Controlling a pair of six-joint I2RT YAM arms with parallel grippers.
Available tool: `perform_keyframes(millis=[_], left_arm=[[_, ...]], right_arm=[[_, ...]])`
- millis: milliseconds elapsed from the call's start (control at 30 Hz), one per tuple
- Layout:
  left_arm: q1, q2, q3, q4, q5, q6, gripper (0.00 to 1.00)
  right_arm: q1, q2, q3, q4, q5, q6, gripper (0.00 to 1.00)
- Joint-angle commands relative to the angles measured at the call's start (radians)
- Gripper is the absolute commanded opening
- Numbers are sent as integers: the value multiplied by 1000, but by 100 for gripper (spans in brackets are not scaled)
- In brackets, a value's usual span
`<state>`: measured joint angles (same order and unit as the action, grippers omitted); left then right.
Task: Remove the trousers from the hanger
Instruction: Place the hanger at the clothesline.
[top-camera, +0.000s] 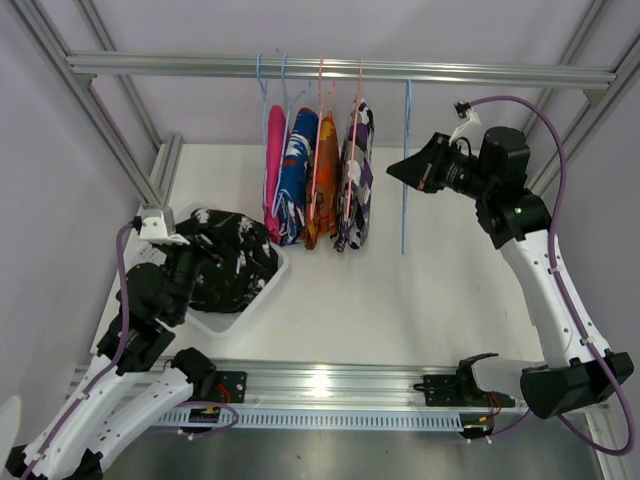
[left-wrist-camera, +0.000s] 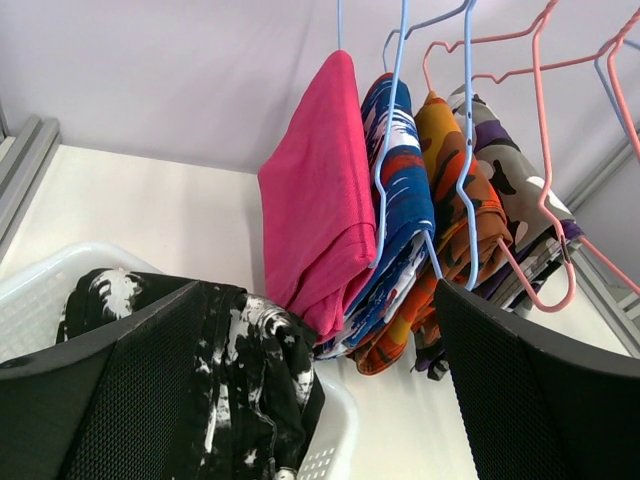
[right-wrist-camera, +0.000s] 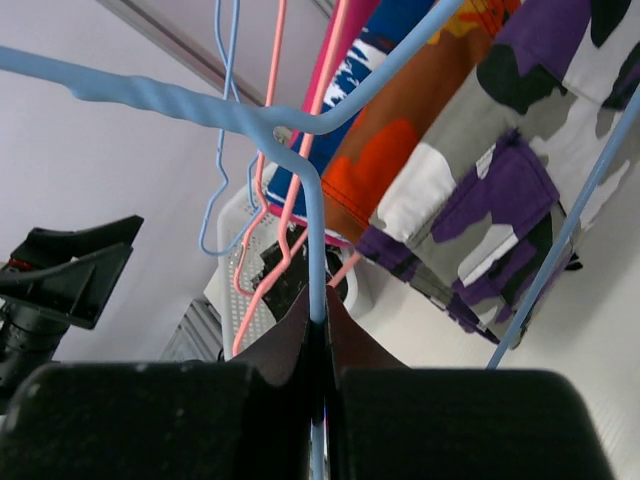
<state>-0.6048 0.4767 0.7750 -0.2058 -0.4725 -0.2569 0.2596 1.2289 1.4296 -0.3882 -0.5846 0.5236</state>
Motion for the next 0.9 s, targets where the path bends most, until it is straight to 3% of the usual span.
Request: perform_keyframes(millis=[0,300,867], left_arm=[[-29,-12,-9,42,-35,50,99],[-70,-24,-25,68,-83,96,99],[-82,-26,-33,80,-91,120,100]], right_arm=[[-3,38,92,28,-6,15,0],[-45,153,225,11,-30,52,0],[-109,279,293,127,-147,174,0]])
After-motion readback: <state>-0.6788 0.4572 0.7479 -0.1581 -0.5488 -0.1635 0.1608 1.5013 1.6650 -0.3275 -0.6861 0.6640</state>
